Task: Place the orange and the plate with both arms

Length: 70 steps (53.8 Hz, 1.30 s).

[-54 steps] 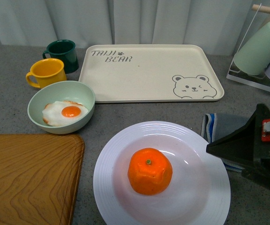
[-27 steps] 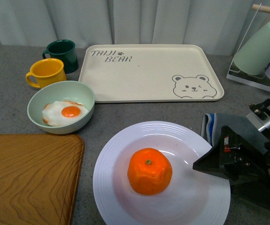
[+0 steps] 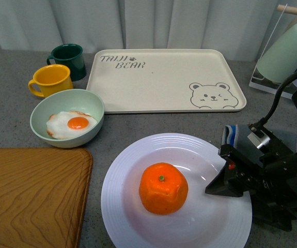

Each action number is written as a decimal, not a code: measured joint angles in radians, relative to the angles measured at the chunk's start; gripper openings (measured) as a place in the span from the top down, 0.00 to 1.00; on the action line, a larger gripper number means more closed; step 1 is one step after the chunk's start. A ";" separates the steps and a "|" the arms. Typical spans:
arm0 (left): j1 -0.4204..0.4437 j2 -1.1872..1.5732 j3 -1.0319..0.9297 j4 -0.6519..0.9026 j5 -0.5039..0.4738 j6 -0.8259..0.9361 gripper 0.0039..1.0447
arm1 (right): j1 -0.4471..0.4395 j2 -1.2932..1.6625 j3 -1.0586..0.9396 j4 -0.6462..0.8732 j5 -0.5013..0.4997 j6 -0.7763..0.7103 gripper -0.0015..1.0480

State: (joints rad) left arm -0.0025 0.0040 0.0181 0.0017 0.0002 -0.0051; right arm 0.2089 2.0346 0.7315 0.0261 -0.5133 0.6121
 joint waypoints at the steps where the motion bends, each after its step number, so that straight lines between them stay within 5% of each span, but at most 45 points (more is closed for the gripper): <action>1: 0.000 0.000 0.000 0.000 0.000 0.000 0.06 | -0.002 0.001 0.000 -0.002 0.000 0.000 0.65; 10: 0.000 0.000 0.000 0.000 0.000 0.000 0.06 | -0.019 0.003 -0.008 -0.008 -0.049 -0.015 0.84; 25: 0.000 0.000 0.000 0.000 0.000 0.000 0.06 | -0.034 -0.052 -0.065 0.090 -0.123 -0.021 0.93; 44: 0.000 0.000 0.000 0.000 0.000 0.000 0.06 | -0.082 -0.088 -0.179 0.561 -0.246 0.154 0.96; 58: 0.000 0.000 0.000 0.000 0.000 0.000 0.06 | -0.084 0.032 0.032 0.550 -0.266 0.227 0.96; 70: 0.000 0.000 0.000 0.000 0.000 0.000 0.06 | -0.060 0.262 0.449 0.415 -0.249 0.352 0.96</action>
State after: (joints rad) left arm -0.0025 0.0040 0.0181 0.0017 0.0002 -0.0051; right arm 0.1486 2.2971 1.1809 0.4408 -0.7620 0.9638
